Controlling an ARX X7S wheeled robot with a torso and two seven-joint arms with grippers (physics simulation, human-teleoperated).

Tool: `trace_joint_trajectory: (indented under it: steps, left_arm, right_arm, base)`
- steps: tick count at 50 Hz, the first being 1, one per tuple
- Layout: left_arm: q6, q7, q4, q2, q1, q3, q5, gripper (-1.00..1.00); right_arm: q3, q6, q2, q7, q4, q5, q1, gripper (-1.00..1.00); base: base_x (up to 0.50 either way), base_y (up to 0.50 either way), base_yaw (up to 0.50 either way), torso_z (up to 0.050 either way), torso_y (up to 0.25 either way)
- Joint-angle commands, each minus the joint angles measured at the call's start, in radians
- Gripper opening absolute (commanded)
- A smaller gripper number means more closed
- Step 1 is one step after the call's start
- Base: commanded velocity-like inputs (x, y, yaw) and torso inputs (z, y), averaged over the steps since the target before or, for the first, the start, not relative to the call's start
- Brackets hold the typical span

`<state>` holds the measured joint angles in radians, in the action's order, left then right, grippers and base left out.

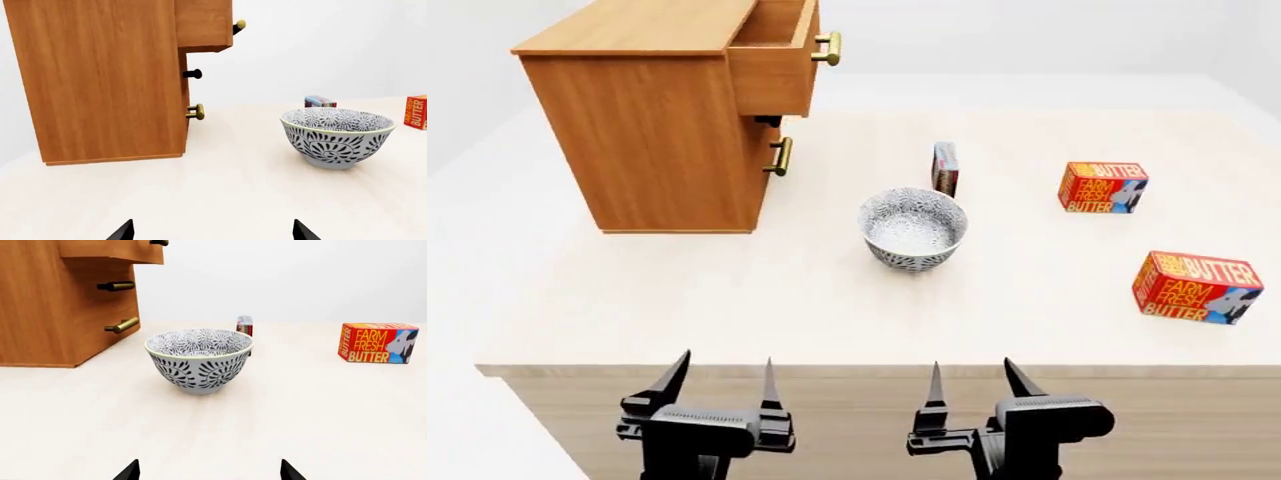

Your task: Put the chocolate pudding in the top drawer of the cabinet and close it.

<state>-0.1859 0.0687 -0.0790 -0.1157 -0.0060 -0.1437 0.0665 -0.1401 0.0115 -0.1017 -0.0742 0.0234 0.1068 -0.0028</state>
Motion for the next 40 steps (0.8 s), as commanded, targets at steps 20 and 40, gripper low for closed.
trace_joint_trajectory:
  steps: [20,40]
  left_arm:
    - [-0.165,-0.06,-0.042,-0.036,0.006,-0.028,0.099,1.0]
    - [-0.17,-0.05,-0.05,-0.051,0.005,-0.043,0.099,1.0]
  right_arm:
    - [-0.02,0.013,-0.026,-0.026,-0.003,0.049,0.016,1.0]
    - [-0.026,0.072,-0.031,-0.032,0.01,0.111,0.044,1.0]
  base:
    - [0.0,0.0,0.0,0.045,0.0]
    - [0.0,0.0,0.0,0.05,0.0]
